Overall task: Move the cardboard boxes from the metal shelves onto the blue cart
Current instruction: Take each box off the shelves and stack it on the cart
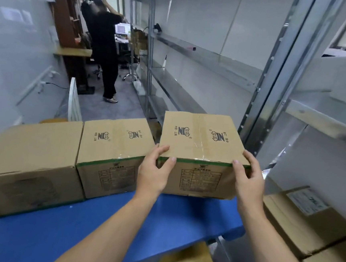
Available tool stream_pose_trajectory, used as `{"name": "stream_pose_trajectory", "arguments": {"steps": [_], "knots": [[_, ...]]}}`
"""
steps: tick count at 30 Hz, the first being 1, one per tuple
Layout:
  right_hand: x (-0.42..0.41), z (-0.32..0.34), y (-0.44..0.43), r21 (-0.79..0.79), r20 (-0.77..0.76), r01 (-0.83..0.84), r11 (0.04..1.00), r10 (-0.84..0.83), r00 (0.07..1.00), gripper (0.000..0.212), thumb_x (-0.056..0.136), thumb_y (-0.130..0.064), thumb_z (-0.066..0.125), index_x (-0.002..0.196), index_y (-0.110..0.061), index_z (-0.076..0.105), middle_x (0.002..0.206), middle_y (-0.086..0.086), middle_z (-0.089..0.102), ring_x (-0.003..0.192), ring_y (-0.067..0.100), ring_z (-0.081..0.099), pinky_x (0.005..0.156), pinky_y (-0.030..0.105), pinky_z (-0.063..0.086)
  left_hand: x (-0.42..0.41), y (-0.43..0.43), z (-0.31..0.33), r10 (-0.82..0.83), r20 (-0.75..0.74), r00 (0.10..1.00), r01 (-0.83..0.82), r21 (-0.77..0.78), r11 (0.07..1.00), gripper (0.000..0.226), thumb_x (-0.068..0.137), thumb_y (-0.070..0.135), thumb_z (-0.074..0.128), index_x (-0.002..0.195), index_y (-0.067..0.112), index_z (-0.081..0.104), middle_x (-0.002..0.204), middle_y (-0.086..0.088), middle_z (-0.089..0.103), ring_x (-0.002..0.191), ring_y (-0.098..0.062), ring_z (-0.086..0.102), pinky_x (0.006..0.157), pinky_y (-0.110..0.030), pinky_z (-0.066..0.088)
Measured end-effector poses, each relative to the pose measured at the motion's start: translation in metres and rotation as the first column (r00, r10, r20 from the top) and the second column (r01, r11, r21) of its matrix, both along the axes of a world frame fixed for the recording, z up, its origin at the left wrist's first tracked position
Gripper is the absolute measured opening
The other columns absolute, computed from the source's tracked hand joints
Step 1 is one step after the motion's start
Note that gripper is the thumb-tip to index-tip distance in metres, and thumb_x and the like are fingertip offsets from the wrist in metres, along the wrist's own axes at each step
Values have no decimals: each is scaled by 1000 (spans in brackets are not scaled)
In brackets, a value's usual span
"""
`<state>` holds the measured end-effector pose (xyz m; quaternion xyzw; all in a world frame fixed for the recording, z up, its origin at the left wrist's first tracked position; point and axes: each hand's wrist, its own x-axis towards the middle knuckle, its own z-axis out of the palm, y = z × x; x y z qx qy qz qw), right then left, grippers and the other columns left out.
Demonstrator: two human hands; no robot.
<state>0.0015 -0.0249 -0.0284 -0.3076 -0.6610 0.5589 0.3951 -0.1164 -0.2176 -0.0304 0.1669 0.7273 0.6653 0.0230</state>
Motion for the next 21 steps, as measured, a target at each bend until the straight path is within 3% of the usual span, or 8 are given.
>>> {"name": "stream_pose_trajectory", "arguments": {"steps": [2,6,9,12,15,18,21], "knots": [[-12,-8,14,-37,-8,-37,999,36,999,35,95,-35,62,129,-45,55,129,-5,61,118,17,56,86,33,50,-3,7,-3,15,-15,1000,-16,-54,998,30,87,37,70,115,45,64,138,15,57,133,-2,45,113,-38,38],[-30,-27,37,-63,20,-75,995,77,997,34,92,-38,63,122,-52,57,127,-8,62,118,17,57,98,44,51,-4,17,-12,79,-39,996,-83,-131,988,35,89,31,71,123,36,66,140,13,57,133,-3,46,113,-36,39],[-41,-40,48,-88,24,-110,990,112,993,34,92,-36,64,122,-50,59,126,-8,63,116,15,58,98,41,51,-5,23,-19,111,-39,993,-116,-160,980,37,89,27,71,125,34,65,142,13,53,135,-2,43,115,-31,35],[-51,-49,57,-101,18,-143,984,146,989,35,91,-34,65,124,-47,60,125,-7,63,115,15,59,92,33,50,-5,29,-24,121,-41,992,-126,-185,975,38,89,23,71,126,32,65,131,25,51,137,0,39,113,-21,31],[-58,-57,63,-105,24,-159,982,163,986,36,89,-35,65,122,-48,61,124,-11,64,116,14,59,95,34,50,-10,32,-31,135,-43,990,-140,-205,969,37,89,21,71,124,33,65,121,37,45,138,1,38,112,-21,33],[-63,-64,67,-100,46,-162,982,167,985,36,88,-38,64,123,-47,60,120,-24,61,117,11,58,102,40,48,-12,33,-36,157,-76,985,-171,-243,955,34,89,22,72,121,32,68,138,18,52,135,2,41,106,-16,35],[-68,-73,69,-96,69,-160,982,167,984,34,94,-31,63,126,-42,59,118,-27,58,119,11,56,105,41,46,-13,33,-34,109,-179,978,-162,-319,934,29,89,24,72,118,25,71,144,8,52,131,0,44,109,-24,36]]}}
